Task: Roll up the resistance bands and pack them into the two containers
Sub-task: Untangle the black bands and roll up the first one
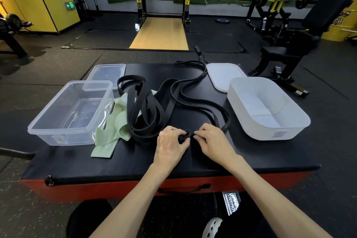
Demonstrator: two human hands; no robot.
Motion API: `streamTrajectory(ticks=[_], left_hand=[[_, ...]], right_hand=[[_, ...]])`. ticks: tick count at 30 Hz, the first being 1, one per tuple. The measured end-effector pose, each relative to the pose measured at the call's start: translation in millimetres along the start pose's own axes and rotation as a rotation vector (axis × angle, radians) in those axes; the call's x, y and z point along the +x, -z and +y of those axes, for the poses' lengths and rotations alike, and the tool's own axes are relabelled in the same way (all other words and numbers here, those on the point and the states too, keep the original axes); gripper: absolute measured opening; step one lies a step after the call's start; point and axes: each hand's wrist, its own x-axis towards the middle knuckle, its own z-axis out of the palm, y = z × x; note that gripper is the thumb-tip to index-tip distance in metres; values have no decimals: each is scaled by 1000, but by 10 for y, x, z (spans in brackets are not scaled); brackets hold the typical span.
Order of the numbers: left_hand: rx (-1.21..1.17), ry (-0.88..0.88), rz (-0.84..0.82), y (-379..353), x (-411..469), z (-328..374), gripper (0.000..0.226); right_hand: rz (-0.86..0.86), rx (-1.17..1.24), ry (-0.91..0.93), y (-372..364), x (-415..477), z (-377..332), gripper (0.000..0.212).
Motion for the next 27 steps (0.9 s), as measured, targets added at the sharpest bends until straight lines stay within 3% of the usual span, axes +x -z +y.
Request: streamTrajectory(ticks=[7,12,16,20,27], left_hand=[[-60,36,-37,25,15,45,30],[-113,-131,-203,110,87,-140,26],[23,-241,-338,212,273,-82,24],[177,-375,-502,201,376,-70,57],[324,-454,-563,179,383,-88,42]], right_hand=[[19,9,-30,-20,13,-30,10],[25,6,-4,-29,-2,-25,10],[25,-4,4,-18,-2,-30,9],[9,-3,13,3,20,-18,10],[-4,5,-24,-9,-34,-13,18]])
